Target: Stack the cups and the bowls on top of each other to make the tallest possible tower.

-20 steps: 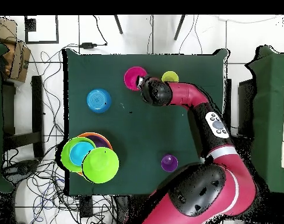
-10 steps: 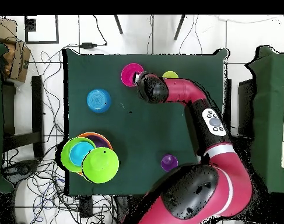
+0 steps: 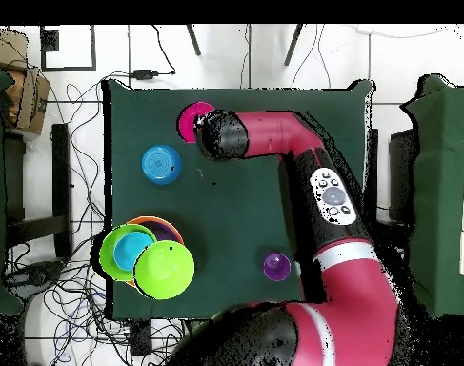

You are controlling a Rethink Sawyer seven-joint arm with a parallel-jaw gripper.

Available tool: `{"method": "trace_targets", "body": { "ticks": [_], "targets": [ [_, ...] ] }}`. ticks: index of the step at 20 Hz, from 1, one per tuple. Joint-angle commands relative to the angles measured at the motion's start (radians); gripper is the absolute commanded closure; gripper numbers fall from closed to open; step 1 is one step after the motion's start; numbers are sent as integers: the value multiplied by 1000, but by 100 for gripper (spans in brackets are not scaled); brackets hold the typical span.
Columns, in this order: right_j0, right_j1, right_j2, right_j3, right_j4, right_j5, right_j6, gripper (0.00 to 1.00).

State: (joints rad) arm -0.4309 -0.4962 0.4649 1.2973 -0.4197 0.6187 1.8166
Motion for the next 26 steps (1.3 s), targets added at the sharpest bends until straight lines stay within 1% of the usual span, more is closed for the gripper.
{"method": "trace_targets", "body": {
  "ticks": [1,5,10,12,18,26],
  "targets": [
    [110,-262,-132,64,76,308,187,100],
    [142,-320,-165,95,115,372,197,100],
    [159,-384,-199,160,161,401,193,100],
    [161,-385,-207,175,170,383,188,100],
    [167,-350,-229,183,180,319,171,100],
    [128,-311,-231,221,196,219,124,100]
  ]
}}
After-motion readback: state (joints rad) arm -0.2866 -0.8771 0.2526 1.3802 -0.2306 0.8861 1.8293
